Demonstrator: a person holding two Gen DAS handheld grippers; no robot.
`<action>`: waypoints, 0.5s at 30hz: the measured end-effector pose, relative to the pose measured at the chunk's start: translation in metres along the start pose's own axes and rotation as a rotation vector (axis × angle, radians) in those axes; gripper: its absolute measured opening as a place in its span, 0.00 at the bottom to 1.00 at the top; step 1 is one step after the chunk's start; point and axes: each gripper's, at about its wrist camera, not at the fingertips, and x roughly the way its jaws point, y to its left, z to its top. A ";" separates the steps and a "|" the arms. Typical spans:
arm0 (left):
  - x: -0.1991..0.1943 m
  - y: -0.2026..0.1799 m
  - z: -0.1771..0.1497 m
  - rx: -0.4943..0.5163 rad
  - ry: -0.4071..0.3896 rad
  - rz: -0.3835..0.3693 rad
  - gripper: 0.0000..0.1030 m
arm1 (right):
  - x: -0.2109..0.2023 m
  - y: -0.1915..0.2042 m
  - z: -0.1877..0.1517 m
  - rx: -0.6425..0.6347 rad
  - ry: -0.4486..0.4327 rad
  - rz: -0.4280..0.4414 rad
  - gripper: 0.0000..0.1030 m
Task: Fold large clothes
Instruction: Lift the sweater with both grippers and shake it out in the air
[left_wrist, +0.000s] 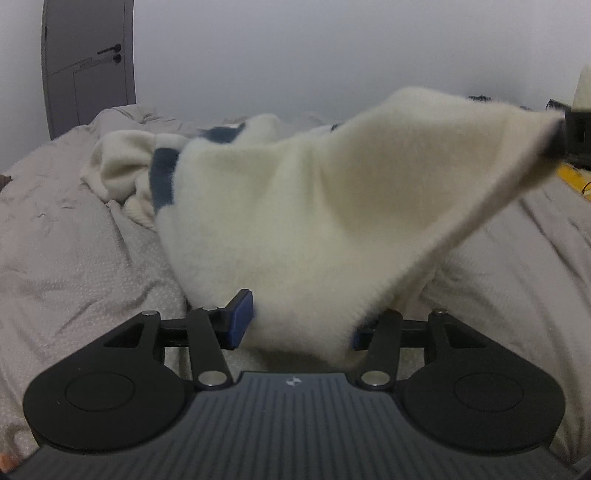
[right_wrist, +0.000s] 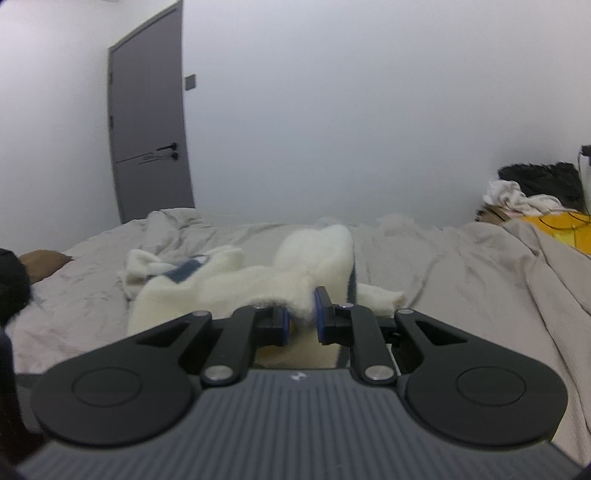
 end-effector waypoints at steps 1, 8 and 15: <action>0.001 -0.001 -0.001 -0.003 -0.009 0.015 0.54 | 0.000 0.000 -0.002 -0.002 0.001 -0.006 0.16; -0.001 0.025 0.006 -0.147 -0.070 0.062 0.37 | 0.011 -0.004 -0.015 -0.051 0.010 -0.099 0.15; -0.023 0.051 0.023 -0.222 -0.194 0.045 0.14 | 0.039 -0.010 -0.030 -0.014 0.116 -0.122 0.12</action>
